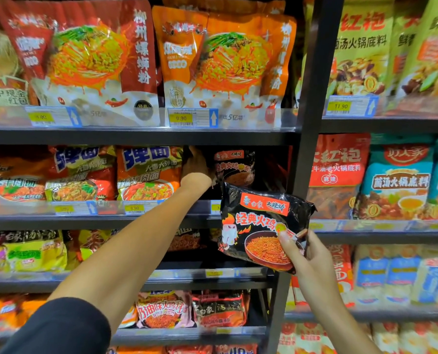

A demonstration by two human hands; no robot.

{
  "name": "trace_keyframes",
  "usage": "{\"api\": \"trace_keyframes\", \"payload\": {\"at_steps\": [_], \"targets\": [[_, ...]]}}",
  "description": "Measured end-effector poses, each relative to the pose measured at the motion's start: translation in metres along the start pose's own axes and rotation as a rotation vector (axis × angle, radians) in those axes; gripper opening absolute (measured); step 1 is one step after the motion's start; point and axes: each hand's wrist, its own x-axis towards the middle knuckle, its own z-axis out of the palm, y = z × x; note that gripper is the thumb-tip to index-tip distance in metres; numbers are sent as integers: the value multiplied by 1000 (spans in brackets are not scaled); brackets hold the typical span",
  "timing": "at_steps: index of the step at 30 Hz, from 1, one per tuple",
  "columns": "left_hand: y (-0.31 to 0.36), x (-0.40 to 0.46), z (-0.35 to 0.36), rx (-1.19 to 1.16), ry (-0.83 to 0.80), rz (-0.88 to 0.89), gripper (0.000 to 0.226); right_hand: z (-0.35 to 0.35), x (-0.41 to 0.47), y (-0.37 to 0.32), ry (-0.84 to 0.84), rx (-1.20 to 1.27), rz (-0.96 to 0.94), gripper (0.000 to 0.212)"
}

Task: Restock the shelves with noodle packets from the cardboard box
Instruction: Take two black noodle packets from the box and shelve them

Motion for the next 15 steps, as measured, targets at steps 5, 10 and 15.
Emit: {"api": "trace_keyframes", "payload": {"at_steps": [5, 10, 15], "targets": [[7, -9, -11, -148, -186, 47, 24, 9, 7, -5, -9, -1, -41, 24], [3, -34, -36, -335, -271, -39, 36, 28, 30, -17, 12, -37, -79, 27], [-21, -45, -53, -640, -270, 33, 52, 49, 67, -23, 51, -73, -63, 18]]}}
